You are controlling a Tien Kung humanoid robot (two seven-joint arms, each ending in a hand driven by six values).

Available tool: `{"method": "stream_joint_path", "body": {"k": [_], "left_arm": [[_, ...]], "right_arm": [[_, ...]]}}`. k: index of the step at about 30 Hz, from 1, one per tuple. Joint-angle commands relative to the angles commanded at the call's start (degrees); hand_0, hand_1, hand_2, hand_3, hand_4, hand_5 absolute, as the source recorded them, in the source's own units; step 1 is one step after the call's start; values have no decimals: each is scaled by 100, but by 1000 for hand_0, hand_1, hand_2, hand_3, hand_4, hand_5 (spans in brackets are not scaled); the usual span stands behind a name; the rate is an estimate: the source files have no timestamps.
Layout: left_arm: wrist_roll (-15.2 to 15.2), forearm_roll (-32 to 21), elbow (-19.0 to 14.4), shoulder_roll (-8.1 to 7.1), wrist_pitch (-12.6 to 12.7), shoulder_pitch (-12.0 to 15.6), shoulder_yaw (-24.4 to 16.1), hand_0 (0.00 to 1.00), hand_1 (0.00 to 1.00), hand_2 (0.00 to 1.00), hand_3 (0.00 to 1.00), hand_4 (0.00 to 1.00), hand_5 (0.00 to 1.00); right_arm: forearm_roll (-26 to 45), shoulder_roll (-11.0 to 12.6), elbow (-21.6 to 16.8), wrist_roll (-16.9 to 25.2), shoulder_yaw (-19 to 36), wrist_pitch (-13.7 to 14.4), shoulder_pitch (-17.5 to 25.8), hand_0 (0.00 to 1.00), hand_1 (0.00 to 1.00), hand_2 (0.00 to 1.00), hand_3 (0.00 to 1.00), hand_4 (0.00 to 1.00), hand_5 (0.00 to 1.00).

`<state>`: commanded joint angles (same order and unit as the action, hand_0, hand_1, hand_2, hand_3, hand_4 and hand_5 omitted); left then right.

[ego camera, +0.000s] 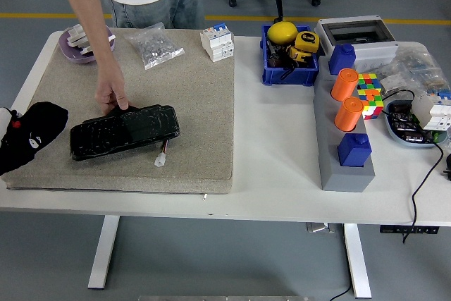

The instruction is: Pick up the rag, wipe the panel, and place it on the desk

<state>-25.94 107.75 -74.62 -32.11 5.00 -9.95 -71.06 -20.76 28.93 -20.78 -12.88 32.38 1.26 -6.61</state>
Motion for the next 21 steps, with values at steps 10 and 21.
{"method": "stream_joint_path", "body": {"k": [10, 21], "left_arm": [[835, -677, 1038, 163, 743, -655, 319, 216, 134, 550, 577, 589, 2], [1522, -1516, 1798, 217, 908, -893, 729, 327, 430, 553, 584, 582, 2]], "right_arm": [[16, -10, -17, -28, -91, 5, -58, 752, 612, 637, 615, 998, 628], [19, -51, -15, -21, -106, 6, -49, 753, 612, 637, 615, 998, 628]]}}
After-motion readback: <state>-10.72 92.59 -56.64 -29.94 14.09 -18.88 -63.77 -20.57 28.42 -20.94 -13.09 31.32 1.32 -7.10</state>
